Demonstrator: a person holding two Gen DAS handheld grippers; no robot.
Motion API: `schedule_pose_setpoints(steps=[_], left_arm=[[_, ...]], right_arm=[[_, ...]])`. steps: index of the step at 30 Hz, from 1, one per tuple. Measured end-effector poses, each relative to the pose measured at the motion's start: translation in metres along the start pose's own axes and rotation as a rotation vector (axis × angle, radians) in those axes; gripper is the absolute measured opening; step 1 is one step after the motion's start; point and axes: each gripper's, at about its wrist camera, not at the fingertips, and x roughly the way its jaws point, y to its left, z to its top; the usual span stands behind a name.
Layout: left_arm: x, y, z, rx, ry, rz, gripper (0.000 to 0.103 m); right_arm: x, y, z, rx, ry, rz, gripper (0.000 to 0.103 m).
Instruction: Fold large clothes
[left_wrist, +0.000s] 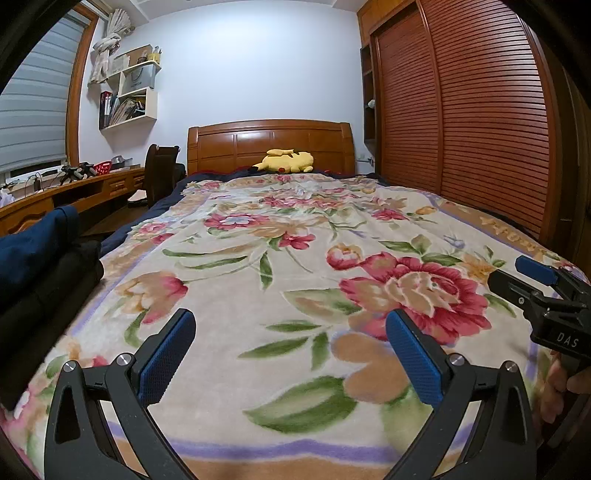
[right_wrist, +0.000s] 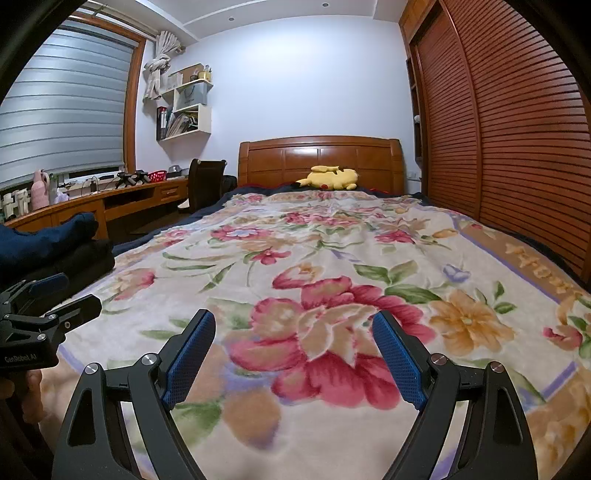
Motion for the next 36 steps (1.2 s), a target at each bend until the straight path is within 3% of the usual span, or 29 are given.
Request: schedule_pose_setpoints(steps=[36], left_arm=[[0.0027,0.0011,-0.0011,-0.016,0.004,0.003,0.103]], right_arm=[[0.0001,-0.0008,-0.0002,0.008,-0.002,0.000,0.088]])
